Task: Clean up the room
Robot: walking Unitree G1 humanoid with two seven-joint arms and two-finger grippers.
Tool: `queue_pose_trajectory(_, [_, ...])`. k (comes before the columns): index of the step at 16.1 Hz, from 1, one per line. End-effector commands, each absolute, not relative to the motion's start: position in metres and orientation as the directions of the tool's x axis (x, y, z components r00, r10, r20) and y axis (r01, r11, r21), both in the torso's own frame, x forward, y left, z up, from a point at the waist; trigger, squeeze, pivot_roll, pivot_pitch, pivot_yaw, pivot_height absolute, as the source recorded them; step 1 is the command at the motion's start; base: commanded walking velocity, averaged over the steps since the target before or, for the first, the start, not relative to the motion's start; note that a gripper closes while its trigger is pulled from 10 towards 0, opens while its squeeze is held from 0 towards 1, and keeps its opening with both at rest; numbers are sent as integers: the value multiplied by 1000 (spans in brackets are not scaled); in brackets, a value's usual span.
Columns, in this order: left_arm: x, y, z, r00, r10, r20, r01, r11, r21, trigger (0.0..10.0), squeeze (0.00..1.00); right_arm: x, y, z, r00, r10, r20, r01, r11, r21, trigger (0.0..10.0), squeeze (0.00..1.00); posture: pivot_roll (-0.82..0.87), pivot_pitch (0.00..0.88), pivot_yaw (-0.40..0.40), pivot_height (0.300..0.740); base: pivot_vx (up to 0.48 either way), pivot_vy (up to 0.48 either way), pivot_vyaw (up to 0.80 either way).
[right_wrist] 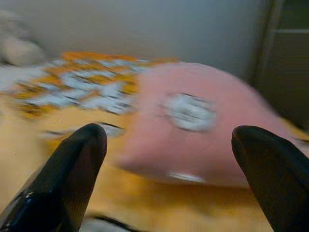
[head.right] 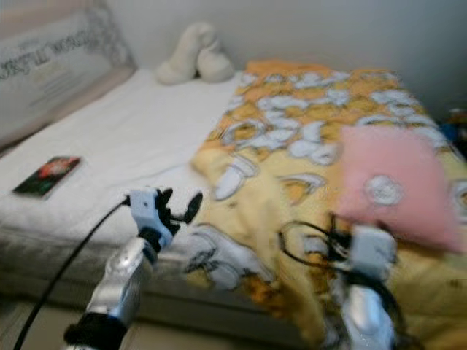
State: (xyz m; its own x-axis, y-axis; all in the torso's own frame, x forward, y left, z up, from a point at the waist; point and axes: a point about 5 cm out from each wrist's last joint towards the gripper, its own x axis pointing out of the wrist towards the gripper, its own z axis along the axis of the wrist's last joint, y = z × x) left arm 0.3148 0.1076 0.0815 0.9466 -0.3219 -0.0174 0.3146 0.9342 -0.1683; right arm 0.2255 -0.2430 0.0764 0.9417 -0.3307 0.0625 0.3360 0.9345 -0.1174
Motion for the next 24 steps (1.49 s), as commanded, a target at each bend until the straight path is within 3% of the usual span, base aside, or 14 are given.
queue_pose_trajectory(1, [318,128,76,963,-258,-72,247,959,-140,10000,0,226,-237,78,951,-300,73,307,945,-110,10000,0,-42,0,83,736,0,0,0])
queue_pose_trajectory(5, [324,100,92,937,-349,21,349,928,-130,10000,0,240,-231,83,961,-260,90,270,954,-130,10000,0,-43,0,82,736,123,-422,0])
queue_pose_trajectory(7, [327,90,95,935,-355,22,351,913,-206,10000,0,245,-228,86,964,-245,100,257,958,-128,10000,0,-47,0,82,736,304,-369,0])
queue_pose_trajectory(9, [326,71,104,896,-438,76,444,880,-168,10000,0,250,-226,89,966,-233,112,246,961,-125,10000,0,-61,0,89,736,306,-366,0])
queue_pose_trajectory(14, [317,55,102,812,-577,90,584,802,-129,10000,0,244,-224,83,962,-254,104,265,958,-113,10000,0,-67,0,97,736,307,-365,0])
queue_pose_trajectory(20, [319,55,100,828,-555,75,558,808,-186,10000,0,244,-223,83,958,-263,112,276,955,-114,10000,0,-71,0,107,736,309,-364,0])
queue_pose_trajectory(24, [334,68,110,885,-461,71,465,863,-199,10000,0,247,-229,94,947,-284,152,302,947,-109,10000,0,-52,0,104,736,214,-65,0])
